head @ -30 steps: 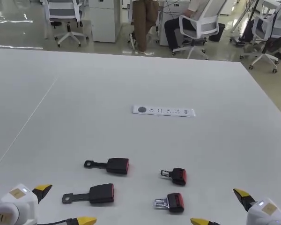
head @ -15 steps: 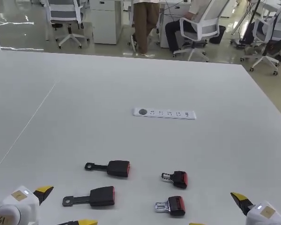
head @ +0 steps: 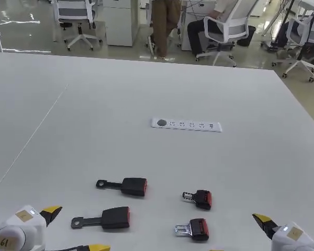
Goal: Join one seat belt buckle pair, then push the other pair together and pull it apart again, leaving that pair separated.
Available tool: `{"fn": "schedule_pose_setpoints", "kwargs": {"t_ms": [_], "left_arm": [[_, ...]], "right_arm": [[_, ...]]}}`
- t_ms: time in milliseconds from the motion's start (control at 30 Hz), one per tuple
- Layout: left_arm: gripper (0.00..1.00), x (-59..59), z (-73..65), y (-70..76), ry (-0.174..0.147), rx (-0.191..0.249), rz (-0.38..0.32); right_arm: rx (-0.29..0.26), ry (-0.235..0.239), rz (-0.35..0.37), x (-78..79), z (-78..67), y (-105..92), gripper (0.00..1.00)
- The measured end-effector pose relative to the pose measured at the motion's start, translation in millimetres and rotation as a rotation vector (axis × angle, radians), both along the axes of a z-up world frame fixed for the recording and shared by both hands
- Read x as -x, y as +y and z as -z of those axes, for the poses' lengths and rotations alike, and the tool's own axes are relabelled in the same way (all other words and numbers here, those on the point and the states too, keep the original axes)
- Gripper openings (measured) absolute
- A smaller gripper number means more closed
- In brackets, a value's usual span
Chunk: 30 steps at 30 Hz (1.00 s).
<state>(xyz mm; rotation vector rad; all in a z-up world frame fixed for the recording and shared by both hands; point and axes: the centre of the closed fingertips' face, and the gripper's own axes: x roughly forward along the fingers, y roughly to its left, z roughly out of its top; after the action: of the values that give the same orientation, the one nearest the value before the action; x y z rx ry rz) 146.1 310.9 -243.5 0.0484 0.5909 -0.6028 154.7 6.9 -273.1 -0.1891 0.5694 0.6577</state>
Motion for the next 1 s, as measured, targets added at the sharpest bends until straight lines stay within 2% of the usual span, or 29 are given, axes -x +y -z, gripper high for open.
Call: {"fn": "schedule_pose_setpoints", "kwargs": {"t_ms": [333, 500, 1000], "left_arm": [[0.99, -8.5, 11.5, -3.2, 0.019, -0.011, 0.041], [0.98, -11.6, 19.8, -4.1, 0.031, -0.038, 0.075], [0.97, -30.1, 38.4, -9.3, 0.061, -0.058, 0.129]], "right_arm": [[0.036, 0.033, -0.096, -3.1, 12.0, 16.5, 0.89], [0.047, 0.043, -0.140, -10.1, 16.2, 24.5, 0.87], [0.083, 0.086, -0.265, -25.2, 32.8, 47.5, 0.86]]}}
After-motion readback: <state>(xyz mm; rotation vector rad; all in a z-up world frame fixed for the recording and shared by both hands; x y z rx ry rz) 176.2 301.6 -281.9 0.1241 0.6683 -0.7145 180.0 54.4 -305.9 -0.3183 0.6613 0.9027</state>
